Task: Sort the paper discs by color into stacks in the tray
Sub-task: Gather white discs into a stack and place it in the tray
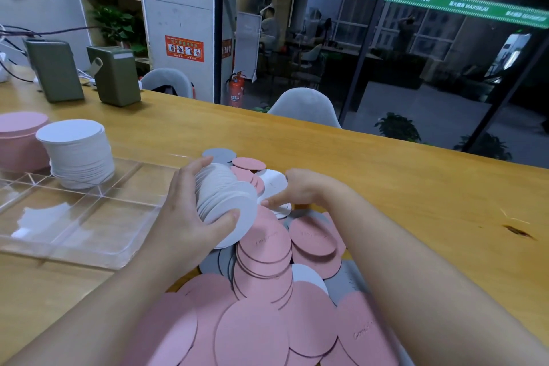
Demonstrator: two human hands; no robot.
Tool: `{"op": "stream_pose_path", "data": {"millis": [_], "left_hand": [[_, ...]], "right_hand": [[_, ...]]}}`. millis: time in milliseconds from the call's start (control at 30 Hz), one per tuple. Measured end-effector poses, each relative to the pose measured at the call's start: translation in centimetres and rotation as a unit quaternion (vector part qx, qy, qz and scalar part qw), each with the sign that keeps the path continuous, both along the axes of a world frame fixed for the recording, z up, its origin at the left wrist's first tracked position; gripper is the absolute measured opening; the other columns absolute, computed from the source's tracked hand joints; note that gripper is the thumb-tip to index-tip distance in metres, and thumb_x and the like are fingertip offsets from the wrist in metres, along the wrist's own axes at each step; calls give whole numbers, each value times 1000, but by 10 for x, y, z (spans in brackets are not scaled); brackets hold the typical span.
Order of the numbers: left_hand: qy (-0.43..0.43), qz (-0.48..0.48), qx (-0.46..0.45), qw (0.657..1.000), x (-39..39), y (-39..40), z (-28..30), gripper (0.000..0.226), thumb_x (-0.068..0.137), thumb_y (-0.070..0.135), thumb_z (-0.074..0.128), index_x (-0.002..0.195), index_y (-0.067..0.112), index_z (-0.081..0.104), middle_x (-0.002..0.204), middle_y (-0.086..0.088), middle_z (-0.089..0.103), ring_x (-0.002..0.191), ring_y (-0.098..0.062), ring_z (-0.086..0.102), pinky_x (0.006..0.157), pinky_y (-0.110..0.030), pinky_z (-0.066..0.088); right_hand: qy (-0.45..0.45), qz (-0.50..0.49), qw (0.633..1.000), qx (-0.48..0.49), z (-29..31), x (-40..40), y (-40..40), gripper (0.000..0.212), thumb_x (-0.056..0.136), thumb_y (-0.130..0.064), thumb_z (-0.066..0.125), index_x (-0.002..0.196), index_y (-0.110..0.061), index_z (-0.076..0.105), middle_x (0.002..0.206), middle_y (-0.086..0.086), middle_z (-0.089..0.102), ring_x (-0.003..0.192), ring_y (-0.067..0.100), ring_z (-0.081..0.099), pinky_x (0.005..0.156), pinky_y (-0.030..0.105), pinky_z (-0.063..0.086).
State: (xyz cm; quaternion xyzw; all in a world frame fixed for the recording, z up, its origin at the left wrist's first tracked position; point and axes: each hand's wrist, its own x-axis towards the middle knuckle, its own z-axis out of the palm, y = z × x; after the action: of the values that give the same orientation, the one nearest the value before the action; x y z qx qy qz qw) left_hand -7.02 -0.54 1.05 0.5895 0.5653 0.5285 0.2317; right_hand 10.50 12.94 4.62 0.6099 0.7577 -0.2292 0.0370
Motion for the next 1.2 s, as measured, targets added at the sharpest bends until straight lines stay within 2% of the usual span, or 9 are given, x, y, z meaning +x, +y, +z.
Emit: {"op": "stream_pose_path", "data": {"millis": [67,200,300,400,500,767,967,1100,1200], "left_hand": [[2,0,0,1000,1,0,0,81,61,40,66,133,44,28,130,16,38,121,-4,41,93,-22,35],[1,-3,-1,1000,1,-1,1,86,54,52,64,132,46,28,129,19,38,120,-1,39,93,-21,33],[3,-2,-2,1000,0,0,0,89,53,54,61,134,44,27,129,19,37,120,-1,39,94,-22,33],[10,1,-1,1000,2,0,1,85,61,41,65,137,40,27,129,18,37,121,-3,38,94,-24,33],[16,2,0,1000,2,-1,2,84,62,39,64,137,39,27,129,17,37,121,-3,38,96,-25,33],[11,-9,3,1000,1,-1,2,82,63,40,65,136,41,27,131,16,36,124,-5,38,102,-30,36],[-50,-22,7,998,3,-1,5,81,64,41,68,134,44,27,136,12,37,125,-7,40,103,-30,37],[-85,-54,-8,995,3,-3,10,82,59,55,72,126,53,25,136,12,40,125,-6,44,104,-36,42],[-71,-100,-16,992,9,-9,14,75,72,47,76,127,53,24,134,15,39,116,9,45,89,-16,45]], "right_hand": [[10,-12,1000,-4,0,-1,1,52,68,-58,73,76,-15,45,72,-2,44,61,18,37,54,30,27],[39,-46,998,2,2,-2,-2,49,73,-51,73,69,-15,39,67,-2,38,57,16,34,50,29,24],[92,-86,992,11,1,-3,-3,48,76,-42,74,91,-9,44,78,2,43,61,16,37,51,28,28],[162,-119,979,28,-2,-7,-4,64,80,-27,73,124,0,36,105,9,47,89,23,47,72,28,37],[219,-139,964,59,-6,-8,-7,61,85,-17,66,132,-2,29,123,12,48,110,25,50,81,27,37],[346,-111,899,245,-4,10,-31,15,94,-14,51,108,-11,50,96,-4,52,93,17,51,68,25,38],[528,9,826,197,6,28,-88,10,93,-10,55,94,-20,53,87,-9,62,79,4,58,70,20,49],[468,41,862,188,-1,41,-118,10,89,-19,62,91,-26,56,83,-11,63,75,9,58,69,27,49],[393,6,893,217,-7,42,-132,13,86,-22,66,85,-26,54,81,-8,60,69,9,54,64,27,51]]}}
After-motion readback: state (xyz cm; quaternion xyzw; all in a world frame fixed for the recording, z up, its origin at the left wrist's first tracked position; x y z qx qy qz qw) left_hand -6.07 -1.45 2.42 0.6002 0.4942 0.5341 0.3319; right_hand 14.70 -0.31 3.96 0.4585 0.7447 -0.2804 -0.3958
